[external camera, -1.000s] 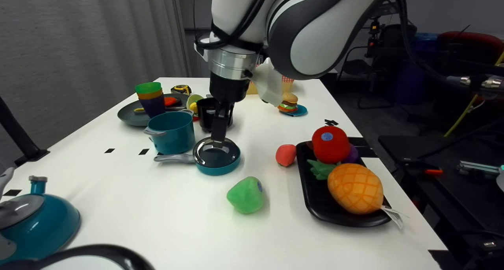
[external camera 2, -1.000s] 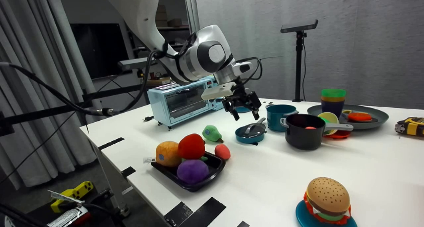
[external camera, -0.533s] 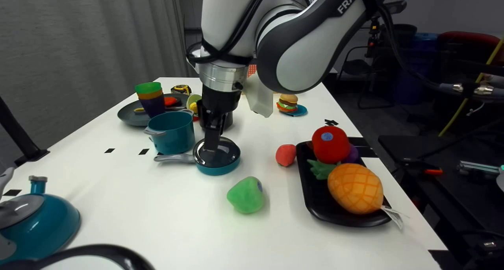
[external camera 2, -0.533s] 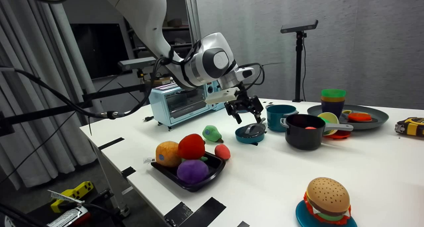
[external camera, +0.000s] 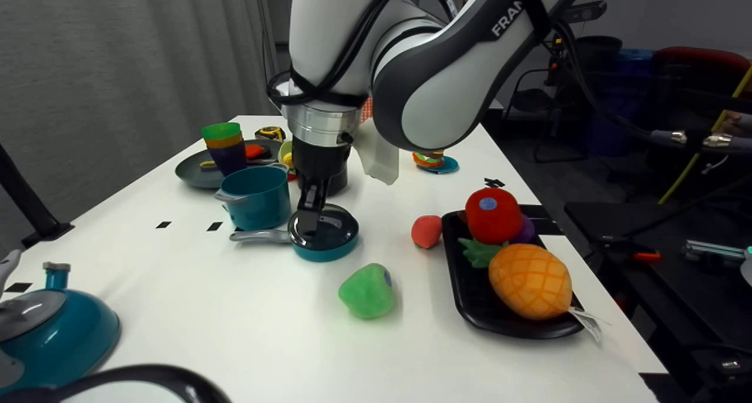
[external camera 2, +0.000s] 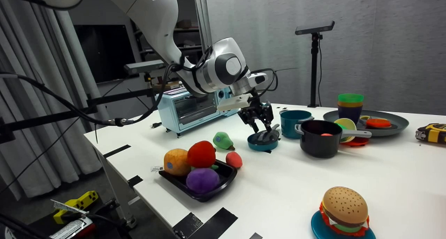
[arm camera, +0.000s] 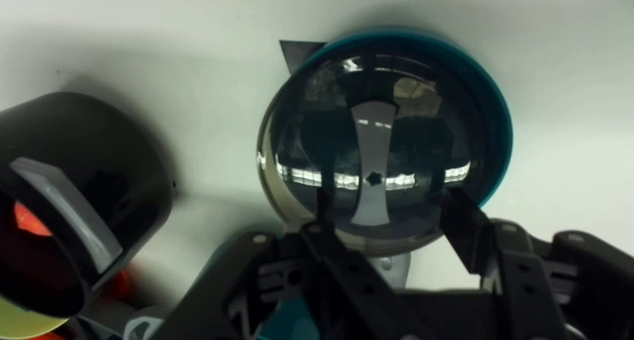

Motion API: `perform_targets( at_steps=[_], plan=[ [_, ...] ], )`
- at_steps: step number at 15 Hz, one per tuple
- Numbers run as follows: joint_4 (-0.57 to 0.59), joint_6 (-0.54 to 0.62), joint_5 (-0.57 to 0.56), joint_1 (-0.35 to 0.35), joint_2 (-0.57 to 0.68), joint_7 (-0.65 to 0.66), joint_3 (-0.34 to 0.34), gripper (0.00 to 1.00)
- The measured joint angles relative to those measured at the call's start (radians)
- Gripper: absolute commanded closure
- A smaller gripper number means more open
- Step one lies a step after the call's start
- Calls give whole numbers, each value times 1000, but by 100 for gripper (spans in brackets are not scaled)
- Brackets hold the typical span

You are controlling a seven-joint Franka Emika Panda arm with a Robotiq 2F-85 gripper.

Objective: Pick up the lid from the pan and put it on the light blue pot.

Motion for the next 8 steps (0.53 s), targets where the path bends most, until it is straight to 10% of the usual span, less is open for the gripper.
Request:
perform_targets(
  at_steps=[4, 8],
  plan=[
    [3, 0, 0, 5, 4, 0, -2, 99],
    [6, 0, 7, 5, 6, 2, -8, 96]
  ],
)
